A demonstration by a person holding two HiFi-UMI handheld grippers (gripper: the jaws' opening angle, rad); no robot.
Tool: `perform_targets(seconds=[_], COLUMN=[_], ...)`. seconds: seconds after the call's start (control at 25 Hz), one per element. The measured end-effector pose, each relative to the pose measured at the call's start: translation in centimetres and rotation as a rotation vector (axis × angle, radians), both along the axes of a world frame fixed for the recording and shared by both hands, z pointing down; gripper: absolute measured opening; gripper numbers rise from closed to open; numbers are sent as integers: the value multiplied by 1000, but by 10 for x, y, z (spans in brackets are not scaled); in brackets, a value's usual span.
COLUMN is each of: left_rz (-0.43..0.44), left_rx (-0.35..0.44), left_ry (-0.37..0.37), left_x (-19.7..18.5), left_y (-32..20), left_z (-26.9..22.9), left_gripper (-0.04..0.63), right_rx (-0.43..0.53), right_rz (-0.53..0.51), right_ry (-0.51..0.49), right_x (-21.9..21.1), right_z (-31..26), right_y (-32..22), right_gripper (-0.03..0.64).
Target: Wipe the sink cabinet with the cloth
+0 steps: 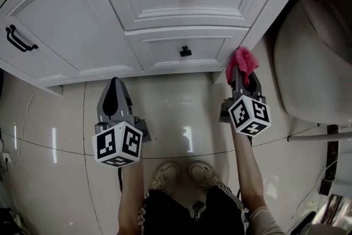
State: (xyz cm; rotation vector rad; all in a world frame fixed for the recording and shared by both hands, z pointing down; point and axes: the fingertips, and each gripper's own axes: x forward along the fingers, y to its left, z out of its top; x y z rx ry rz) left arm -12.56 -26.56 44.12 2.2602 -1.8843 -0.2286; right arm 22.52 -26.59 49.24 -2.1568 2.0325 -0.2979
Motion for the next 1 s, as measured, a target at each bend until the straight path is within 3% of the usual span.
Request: perform_targets(seconds=[0.12,0.2,0.32,0.44,0.68,1.0], left_rz=[-14,-44,-74,-65,-65,-61], left_rx=[-7,-5,4,-2,-8,-30], left_ry=[16,37,48,62,59,20], left_x=[-10,-23,-37,-37,-39,-27], left_y=[1,2,5,6,4,3], left_z=[2,0,-3,-4,-2,7], left_gripper=[12,12,12,12,12,12], right_rx=[-12,-47,-37,10,-27,-71], right_rz=[-133,-277,-522,-626,-568,-351], right_ry=[-47,-28,117,212,240,196], right_x=[-76,-143,-242,-289,-271,-147], right_z=[13,32,42,36,41,52], right_y=[4,1,-3,-21,-51,-41], right_gripper=[66,67,67,67,67,69])
